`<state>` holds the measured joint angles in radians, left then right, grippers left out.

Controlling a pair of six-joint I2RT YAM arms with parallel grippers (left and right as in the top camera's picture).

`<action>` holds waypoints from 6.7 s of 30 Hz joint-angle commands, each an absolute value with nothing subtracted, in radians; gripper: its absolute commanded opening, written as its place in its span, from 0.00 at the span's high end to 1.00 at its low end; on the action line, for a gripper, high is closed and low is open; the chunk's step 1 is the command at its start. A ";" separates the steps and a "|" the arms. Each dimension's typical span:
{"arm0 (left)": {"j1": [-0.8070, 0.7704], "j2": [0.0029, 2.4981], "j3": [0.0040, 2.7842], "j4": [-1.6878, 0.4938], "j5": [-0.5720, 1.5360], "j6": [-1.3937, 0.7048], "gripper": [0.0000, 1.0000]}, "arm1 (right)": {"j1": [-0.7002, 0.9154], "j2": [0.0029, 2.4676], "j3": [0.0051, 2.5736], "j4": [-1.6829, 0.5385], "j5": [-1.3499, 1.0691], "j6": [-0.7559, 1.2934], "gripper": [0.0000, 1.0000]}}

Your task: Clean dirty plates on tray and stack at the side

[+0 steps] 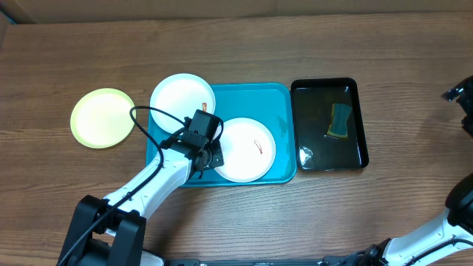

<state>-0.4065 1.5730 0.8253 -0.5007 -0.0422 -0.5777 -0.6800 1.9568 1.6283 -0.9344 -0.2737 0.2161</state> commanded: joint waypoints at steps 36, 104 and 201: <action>-0.419 1.584 0.820 -0.520 -0.040 -0.576 0.59 | -0.175 1.940 1.643 -1.136 -0.278 0.155 0.17; -0.419 1.584 0.820 -0.545 -0.026 -0.577 0.49 | 0.113 1.942 1.328 -0.840 0.088 0.442 0.00; -0.419 1.672 0.827 -0.414 -0.059 -0.584 0.96 | 0.345 1.864 1.509 -1.123 -0.393 -0.027 0.96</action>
